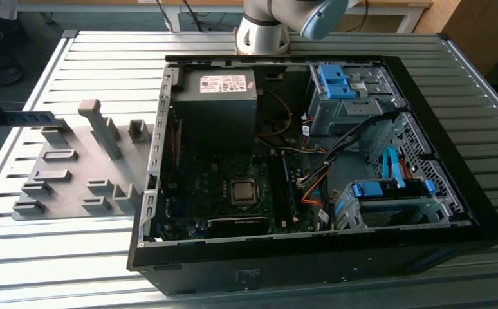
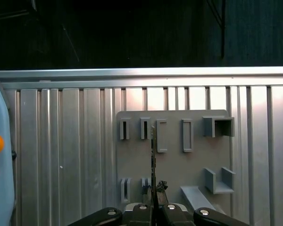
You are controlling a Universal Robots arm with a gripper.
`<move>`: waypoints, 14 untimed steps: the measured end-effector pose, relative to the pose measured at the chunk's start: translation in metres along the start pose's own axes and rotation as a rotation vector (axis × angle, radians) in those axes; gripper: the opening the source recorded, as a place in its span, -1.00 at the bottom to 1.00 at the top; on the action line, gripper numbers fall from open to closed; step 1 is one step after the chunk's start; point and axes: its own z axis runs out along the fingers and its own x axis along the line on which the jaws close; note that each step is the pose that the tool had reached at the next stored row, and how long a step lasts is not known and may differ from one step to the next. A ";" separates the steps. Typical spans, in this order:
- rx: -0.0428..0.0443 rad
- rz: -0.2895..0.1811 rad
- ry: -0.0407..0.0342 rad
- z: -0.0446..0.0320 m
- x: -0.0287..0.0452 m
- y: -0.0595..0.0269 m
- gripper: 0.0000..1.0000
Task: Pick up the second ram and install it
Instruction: 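Pick up the second ram and move it above second insertion slot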
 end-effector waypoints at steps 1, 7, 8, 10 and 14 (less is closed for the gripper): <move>0.0000 0.000 0.0000 -0.0011 0.0000 0.0000 -0.72; 0.0001 0.000 -0.0001 -0.0062 -0.0001 0.0000 -0.72; 0.0001 0.000 -0.0001 -0.0069 -0.0001 0.0000 -0.72; 0.0000 0.000 -0.0001 -0.0081 -0.0001 0.0000 -0.72; 0.0000 0.000 0.0000 -0.0111 -0.0002 0.0000 -0.72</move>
